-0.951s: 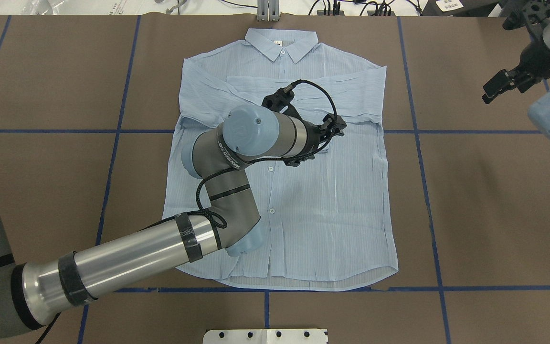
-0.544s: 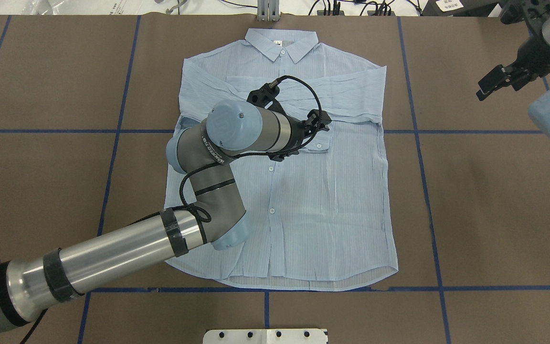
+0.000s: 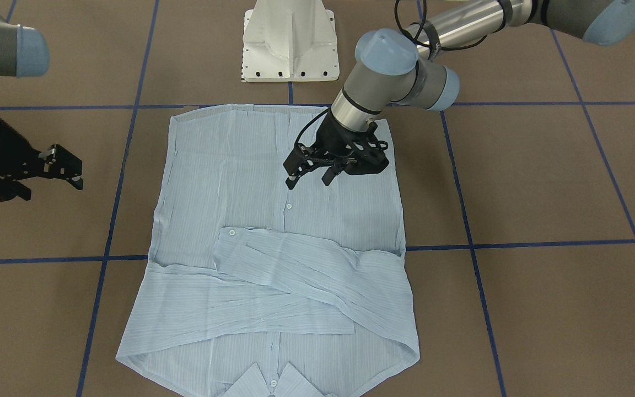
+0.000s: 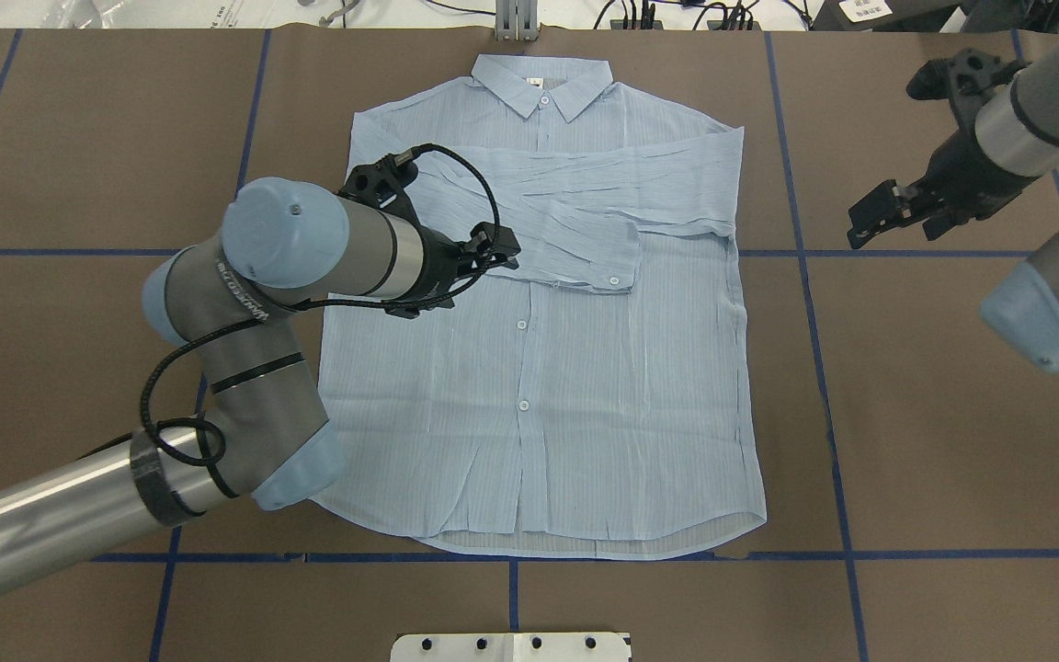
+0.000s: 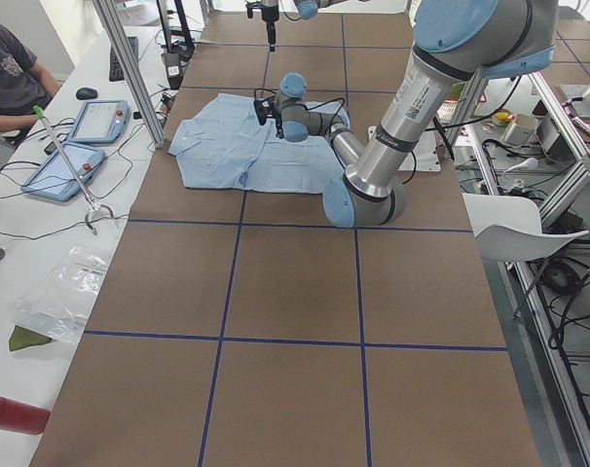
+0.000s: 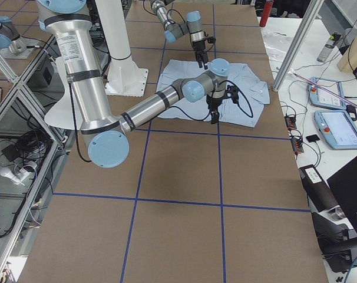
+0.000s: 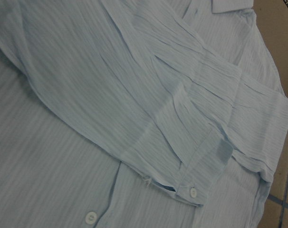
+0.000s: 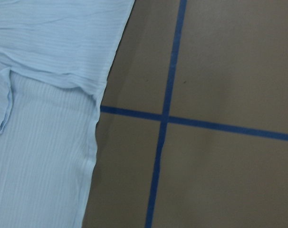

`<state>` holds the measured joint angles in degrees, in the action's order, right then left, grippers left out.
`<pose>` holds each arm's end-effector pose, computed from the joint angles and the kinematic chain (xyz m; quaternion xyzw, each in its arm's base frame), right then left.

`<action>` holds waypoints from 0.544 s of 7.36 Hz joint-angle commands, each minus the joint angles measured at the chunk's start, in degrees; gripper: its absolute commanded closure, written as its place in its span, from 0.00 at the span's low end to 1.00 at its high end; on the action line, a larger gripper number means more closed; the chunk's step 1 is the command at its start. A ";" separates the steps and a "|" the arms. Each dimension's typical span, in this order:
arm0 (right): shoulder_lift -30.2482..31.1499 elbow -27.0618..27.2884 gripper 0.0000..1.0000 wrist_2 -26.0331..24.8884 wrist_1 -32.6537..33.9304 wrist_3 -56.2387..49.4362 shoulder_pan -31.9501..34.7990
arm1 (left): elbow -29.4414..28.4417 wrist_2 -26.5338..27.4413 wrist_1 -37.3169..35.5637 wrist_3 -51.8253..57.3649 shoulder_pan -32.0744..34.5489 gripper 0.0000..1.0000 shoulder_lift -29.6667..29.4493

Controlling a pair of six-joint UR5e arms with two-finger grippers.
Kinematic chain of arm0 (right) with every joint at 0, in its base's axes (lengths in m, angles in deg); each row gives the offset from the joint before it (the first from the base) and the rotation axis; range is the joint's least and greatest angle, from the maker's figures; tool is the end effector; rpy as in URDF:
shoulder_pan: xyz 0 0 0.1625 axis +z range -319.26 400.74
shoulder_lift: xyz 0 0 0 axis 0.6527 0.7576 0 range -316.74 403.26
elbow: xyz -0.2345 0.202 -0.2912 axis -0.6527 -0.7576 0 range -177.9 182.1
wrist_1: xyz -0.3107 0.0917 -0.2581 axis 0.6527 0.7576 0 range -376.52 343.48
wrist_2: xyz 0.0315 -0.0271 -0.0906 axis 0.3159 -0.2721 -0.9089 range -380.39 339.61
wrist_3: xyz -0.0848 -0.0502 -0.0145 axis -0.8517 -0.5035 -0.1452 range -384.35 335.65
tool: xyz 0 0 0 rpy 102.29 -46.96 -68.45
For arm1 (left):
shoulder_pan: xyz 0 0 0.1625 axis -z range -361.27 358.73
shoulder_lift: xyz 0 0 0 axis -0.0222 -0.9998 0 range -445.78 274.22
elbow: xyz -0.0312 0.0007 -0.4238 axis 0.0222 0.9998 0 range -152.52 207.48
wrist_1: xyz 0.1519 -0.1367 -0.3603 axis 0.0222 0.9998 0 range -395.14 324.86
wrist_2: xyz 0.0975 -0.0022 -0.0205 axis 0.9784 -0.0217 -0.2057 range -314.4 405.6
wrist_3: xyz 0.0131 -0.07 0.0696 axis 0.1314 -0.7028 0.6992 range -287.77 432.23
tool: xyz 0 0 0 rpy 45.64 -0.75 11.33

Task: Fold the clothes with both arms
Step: 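Lay the sleeve across the chest with left gripper while right gripper nears hem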

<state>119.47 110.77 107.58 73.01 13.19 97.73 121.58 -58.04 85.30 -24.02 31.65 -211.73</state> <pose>-0.2439 -0.5076 0.3765 0.0387 -0.4094 -0.0563 0.9098 0.5062 -0.4586 0.1926 0.0379 0.5799 -0.2073 0.7870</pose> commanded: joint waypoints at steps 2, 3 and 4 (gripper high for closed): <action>5.94 6.81 0.00 -7.89 -6.69 19.43 -15.54 | 14.77 0.02 -12.24 6.16 0.75 0.02 6.83; 10.93 7.60 0.00 -11.73 -13.96 25.67 -21.07 | 16.28 0.19 -12.59 6.16 1.10 0.02 7.81; 15.33 7.61 0.00 -15.69 -20.47 26.69 -25.74 | 17.86 0.37 -12.77 6.16 1.19 0.02 9.74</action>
<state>129.43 117.94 96.50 60.45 35.99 78.17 137.21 -57.87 73.04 -17.98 32.65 -204.07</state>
